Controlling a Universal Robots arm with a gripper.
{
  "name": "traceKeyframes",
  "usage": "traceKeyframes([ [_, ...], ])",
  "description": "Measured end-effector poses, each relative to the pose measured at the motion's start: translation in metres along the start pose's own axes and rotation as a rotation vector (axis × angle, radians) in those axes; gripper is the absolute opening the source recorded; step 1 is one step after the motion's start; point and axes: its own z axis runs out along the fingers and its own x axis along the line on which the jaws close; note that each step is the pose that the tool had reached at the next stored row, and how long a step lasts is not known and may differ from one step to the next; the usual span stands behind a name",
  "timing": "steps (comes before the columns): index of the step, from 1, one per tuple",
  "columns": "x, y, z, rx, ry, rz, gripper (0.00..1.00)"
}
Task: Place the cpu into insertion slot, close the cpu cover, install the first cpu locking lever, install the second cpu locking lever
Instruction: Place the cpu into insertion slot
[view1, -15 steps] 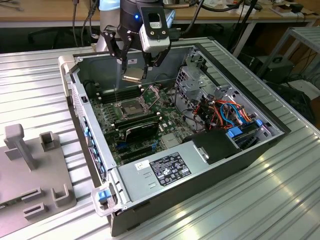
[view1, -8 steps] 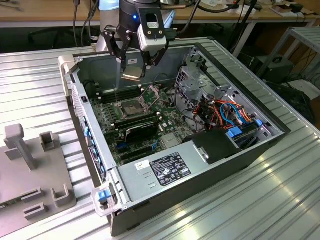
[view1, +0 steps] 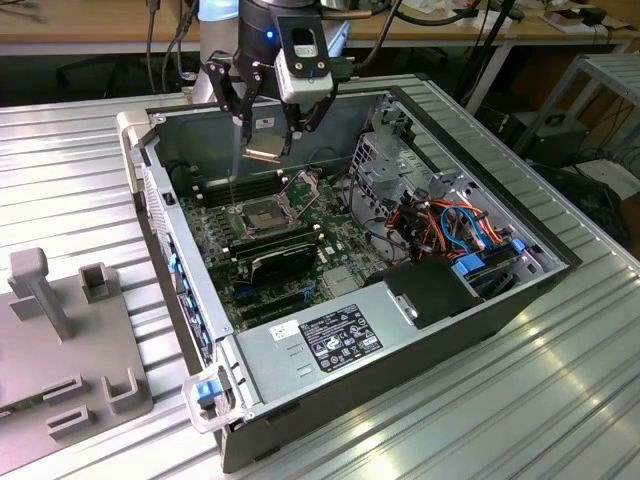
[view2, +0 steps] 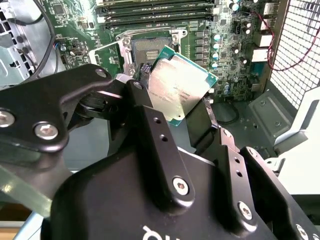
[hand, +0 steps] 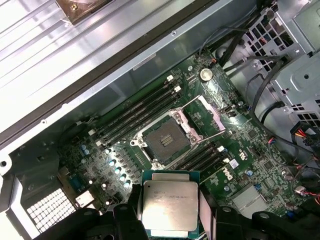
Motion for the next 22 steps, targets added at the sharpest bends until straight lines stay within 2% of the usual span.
traceKeyframes([
  [2, -0.0001, 0.0, 0.0009, 0.0007, -0.0013, 0.03, 0.54],
  [4, 0.0, 0.0, 0.0024, 0.0019, -0.0038, 0.085, 0.54],
  [6, 0.0, -0.0001, 0.0034, 0.0027, -0.0054, 0.118, 0.54],
  [7, 0.0, -0.0001, 0.0045, 0.0034, -0.0069, 0.151, 0.54],
  [15, 0.0001, -0.0003, 0.0085, 0.0064, -0.0128, 0.278, 0.54],
  [17, 0.0002, -0.0004, 0.0109, 0.0079, -0.0157, 0.343, 0.54],
  [20, 0.0002, -0.0003, 0.0132, 0.009, -0.0178, 0.387, 0.54],
  [22, 0.0006, 0.0005, 0.0155, 0.0092, -0.0185, 0.404, 0.54],
])
